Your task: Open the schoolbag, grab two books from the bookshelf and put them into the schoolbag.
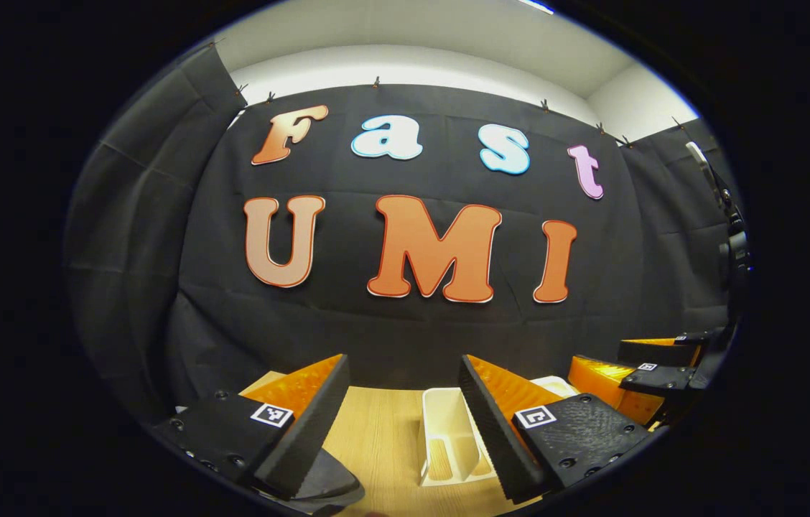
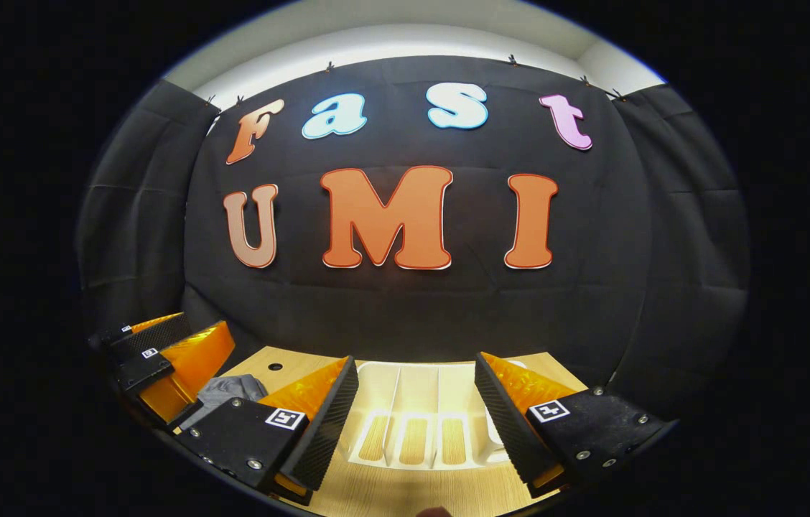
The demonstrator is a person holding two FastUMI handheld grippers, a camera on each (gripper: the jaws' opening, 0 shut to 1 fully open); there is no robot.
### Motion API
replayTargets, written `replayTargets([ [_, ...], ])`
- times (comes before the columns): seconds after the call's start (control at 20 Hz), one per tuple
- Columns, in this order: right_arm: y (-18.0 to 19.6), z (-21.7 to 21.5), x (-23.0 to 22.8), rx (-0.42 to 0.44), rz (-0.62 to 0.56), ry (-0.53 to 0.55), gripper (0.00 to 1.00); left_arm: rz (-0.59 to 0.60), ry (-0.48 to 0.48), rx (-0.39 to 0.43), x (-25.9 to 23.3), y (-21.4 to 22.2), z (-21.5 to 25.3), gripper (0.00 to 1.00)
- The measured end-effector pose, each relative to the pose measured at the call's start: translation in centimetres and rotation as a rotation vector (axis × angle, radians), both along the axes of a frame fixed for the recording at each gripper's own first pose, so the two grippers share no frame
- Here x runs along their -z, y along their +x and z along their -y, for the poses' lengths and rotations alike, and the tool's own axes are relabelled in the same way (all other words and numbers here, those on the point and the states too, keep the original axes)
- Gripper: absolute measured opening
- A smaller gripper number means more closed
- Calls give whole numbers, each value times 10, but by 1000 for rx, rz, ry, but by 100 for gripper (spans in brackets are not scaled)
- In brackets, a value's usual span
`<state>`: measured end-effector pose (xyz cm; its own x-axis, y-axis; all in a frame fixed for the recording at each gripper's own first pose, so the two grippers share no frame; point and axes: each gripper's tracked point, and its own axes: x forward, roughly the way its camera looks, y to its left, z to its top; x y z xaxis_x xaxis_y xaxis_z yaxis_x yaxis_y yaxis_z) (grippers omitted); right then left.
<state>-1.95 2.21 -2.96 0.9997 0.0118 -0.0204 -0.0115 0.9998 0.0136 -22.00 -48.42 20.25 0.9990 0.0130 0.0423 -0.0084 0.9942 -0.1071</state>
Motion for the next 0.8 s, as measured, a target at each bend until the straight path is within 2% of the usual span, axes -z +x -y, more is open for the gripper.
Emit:
replayTargets([
  [0.8, 6, 19, -9, 41, 42, 8, 97, -5, 47, -7, 6, 8, 0, 96],
])
